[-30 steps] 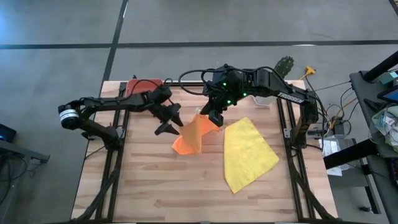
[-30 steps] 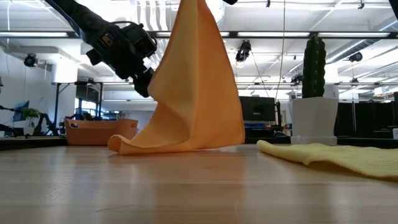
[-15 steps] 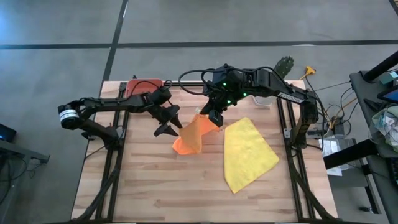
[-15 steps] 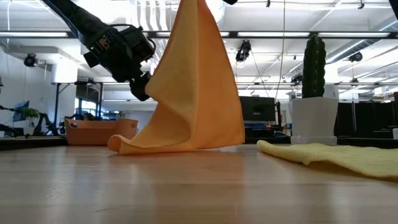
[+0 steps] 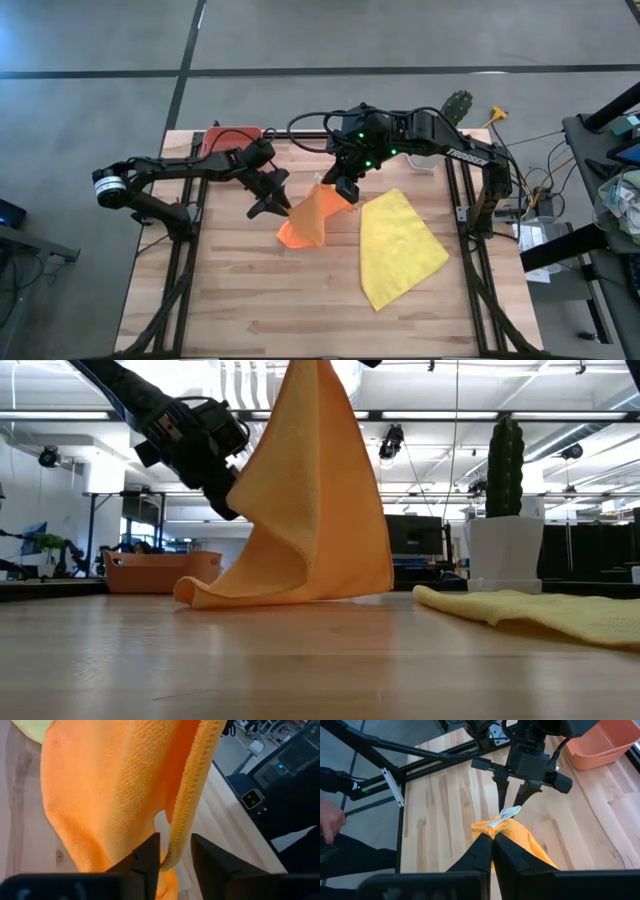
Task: Roll microfiber towels into tight, uniform cylinder then place into a basket
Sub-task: Fold the orange towel
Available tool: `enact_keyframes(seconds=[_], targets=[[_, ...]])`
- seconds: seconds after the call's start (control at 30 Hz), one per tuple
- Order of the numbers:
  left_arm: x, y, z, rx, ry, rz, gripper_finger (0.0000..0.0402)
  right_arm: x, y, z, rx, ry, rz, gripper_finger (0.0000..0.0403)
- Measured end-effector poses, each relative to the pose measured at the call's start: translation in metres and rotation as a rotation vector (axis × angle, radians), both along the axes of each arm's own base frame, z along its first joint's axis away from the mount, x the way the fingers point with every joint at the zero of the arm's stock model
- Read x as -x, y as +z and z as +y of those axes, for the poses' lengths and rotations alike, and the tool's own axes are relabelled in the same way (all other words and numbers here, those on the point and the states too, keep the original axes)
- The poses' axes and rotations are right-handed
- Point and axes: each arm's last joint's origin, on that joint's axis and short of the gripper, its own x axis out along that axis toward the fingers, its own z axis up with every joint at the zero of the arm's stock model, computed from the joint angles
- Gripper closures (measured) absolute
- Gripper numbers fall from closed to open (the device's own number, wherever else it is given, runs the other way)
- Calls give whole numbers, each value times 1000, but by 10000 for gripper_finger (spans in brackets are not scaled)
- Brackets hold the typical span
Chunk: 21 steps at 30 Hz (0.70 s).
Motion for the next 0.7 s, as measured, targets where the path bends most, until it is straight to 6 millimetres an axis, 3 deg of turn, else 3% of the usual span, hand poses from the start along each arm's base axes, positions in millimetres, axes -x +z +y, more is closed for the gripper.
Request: enact_keyframes(seconds=[0.23, 0.7], targets=[[1, -2, -1, 7, -1, 10, 354, 0, 0, 0, 0, 0, 0, 394], [1, -2, -4, 88, 37, 75, 359, 0, 0, 0, 0, 0, 0, 394]])
